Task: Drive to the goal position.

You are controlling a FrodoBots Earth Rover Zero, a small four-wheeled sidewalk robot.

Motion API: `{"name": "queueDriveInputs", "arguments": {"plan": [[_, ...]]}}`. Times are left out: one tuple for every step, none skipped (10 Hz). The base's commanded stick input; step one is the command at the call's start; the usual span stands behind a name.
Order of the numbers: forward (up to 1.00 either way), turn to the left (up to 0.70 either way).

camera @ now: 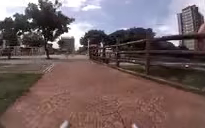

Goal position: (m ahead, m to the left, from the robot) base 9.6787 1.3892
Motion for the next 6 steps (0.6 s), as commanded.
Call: {"name": "queueDriveInputs", "arguments": {"plan": [[1.00, 0.00], [1.00, 0.00], [1.00, 0.00], [1.00, 0.00], [1.00, 0.00], [1.00, 0.00]]}}
